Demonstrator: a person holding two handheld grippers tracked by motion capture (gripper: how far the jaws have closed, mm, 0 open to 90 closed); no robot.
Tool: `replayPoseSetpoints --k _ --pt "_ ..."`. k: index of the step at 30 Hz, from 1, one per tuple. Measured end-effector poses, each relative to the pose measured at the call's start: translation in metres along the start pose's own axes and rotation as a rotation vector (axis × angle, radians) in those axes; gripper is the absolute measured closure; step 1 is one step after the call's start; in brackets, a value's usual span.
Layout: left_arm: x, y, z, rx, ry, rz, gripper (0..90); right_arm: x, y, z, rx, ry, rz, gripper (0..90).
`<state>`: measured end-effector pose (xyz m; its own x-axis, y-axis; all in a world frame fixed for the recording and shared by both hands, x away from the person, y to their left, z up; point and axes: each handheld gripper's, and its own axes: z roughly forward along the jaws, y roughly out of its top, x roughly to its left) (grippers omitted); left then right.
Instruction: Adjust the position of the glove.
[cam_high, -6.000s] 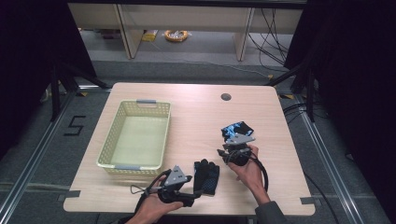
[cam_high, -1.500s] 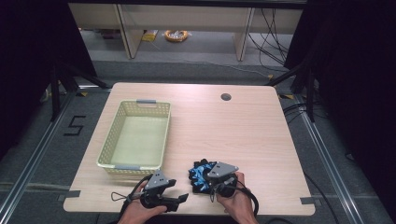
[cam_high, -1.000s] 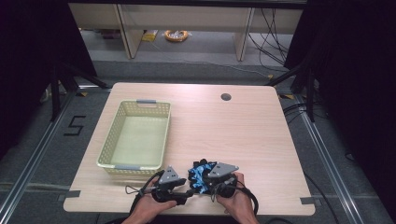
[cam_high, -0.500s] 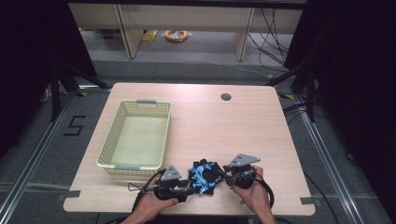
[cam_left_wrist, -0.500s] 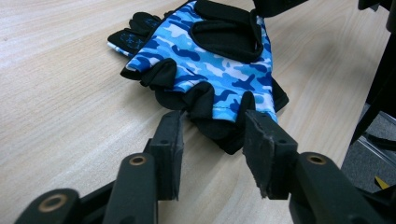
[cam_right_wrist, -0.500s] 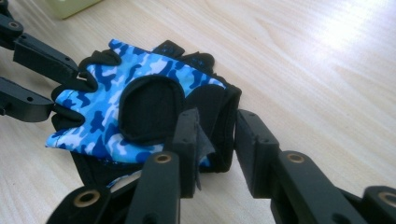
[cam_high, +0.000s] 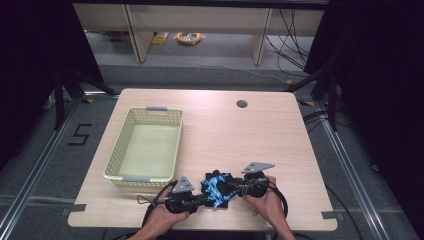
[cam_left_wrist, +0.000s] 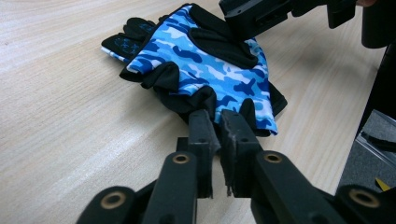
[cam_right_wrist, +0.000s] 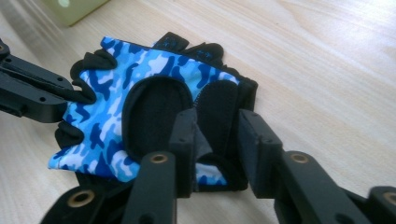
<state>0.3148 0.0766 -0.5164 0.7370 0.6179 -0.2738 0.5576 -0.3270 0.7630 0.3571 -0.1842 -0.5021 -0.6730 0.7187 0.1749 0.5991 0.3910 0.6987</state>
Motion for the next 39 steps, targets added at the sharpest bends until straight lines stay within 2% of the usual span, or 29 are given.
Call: replayPoseSetpoints --k 1,2,3,5,6,8,9,13,15,16,17,18,19,20,21,22,23,24,25,27,28,29,31,32,33,35,36,37,39 --pt "0.0 0.0 0.0 0.001 -0.001 0.0 84.4 0.0 0.0 0.0 0.003 0.007 0.014 69.8" --pt "0.0 0.0 -0.001 0.004 -0.003 0.01 84.8 -0.001 0.0 -0.002 0.032 0.011 0.008 71.0" --pt "0.0 0.0 0.0 0.003 -0.006 0.011 85.1 -0.002 0.0 -0.001 0.025 0.028 0.008 72.2" --pt "0.0 0.0 0.0 0.002 -0.005 0.013 85.7 0.0 -0.001 0.002 -0.017 0.023 0.017 75.3" --pt "0.0 0.0 0.0 0.003 -0.008 0.011 86.1 -0.001 -0.001 0.0 0.01 0.029 0.009 79.9" --pt "0.001 0.001 -0.001 0.0 -0.002 0.005 86.7 -0.004 -0.001 -0.002 0.023 0.049 0.001 90.0" --pt "0.002 0.001 -0.002 -0.001 -0.004 0.018 87.0 -0.004 -0.002 -0.002 0.022 0.056 -0.001 90.0" --pt "0.003 0.003 -0.004 -0.004 -0.007 0.012 87.8 0.001 0.0 -0.005 0.012 0.05 -0.025 90.0" --pt "0.004 0.003 -0.004 -0.002 -0.008 0.015 87.8 0.005 0.002 -0.006 0.013 0.03 -0.044 90.0" --pt "0.004 0.003 -0.004 -0.007 -0.005 0.015 87.9 0.007 0.002 -0.003 -0.024 0.007 -0.05 89.1" --pt "0.004 0.003 -0.004 -0.002 -0.006 0.013 87.9 0.008 0.004 -0.005 0.01 -0.01 -0.068 81.4" --pt "0.004 0.003 -0.004 -0.002 -0.006 0.013 87.9 0.008 0.004 -0.005 0.01 -0.01 -0.068 81.4" --pt "0.004 0.004 -0.004 -0.012 0.0 0.015 88.0 0.011 0.007 -0.003 -0.005 -0.015 -0.064 71.2" --pt "0.004 0.004 -0.004 -0.012 0.0 0.015 88.0 0.013 0.007 0.001 -0.032 -0.013 -0.051 66.4" --pt "0.004 0.004 -0.004 -0.011 -0.002 0.015 88.1 0.014 0.008 0.001 0.008 -0.023 -0.063 62.7" --pt "0.004 0.005 -0.005 -0.006 -0.002 0.027 88.1 0.015 0.008 0.006 -0.025 -0.034 -0.059 62.4" --pt "0.004 0.005 -0.005 -0.006 -0.002 0.027 88.2 0.015 0.008 0.006 -0.025 -0.034 -0.059 62.4" --pt "0.003 0.004 -0.005 -0.02 0.008 0.028 88.2 0.016 0.009 0.006 0.021 -0.027 -0.041 62.3" --pt "0.004 0.005 -0.006 -0.012 0.001 0.028 88.3 0.014 0.008 0.012 0.013 -0.03 -0.027 62.8" --pt "0.004 0.005 -0.007 -0.004 -0.002 0.015 88.3 0.01 0.007 0.012 0.022 -0.011 -0.015 65.4" --pt "0.005 0.006 -0.006 -0.008 -0.002 0.026 88.4 0.01 0.006 0.013 0.005 0.003 0.009 67.1" --pt "0.004 0.005 -0.006 -0.007 0.001 0.01 88.4 0.009 0.006 0.012 0.005 0.002 0.006 69.4" --pt "0.004 0.005 -0.006 -0.013 -0.002 0.033 88.6 0.01 0.005 0.012 0.013 0.015 0.017 70.9" --pt "0.004 0.005 -0.006 -0.014 -0.002 0.033 88.9 0.008 0.006 0.009 0.042 0.018 0.0 71.9" --pt "0.004 0.005 -0.006 -0.014 -0.002 0.033 89.1 0.008 0.006 0.009 0.042 0.018 0.0 71.9" --pt "0.004 0.006 -0.006 -0.021 0.001 0.031 89.3 0.008 0.006 0.008 0.032 0.013 -0.002 73.0" --pt "0.004 0.007 -0.008 -0.023 0.003 0.023 89.3 0.01 0.006 0.006 -0.007 -0.004 -0.003 73.2" --pt "0.005 0.008 -0.008 -0.035 0.006 0.034 89.3 0.012 0.007 0.005 -0.031 -0.007 0.008 73.2" --pt "0.005 0.01 -0.009 -0.045 0.015 0.03 89.3 0.014 0.008 -0.002 -0.034 -0.015 0.009 72.9"
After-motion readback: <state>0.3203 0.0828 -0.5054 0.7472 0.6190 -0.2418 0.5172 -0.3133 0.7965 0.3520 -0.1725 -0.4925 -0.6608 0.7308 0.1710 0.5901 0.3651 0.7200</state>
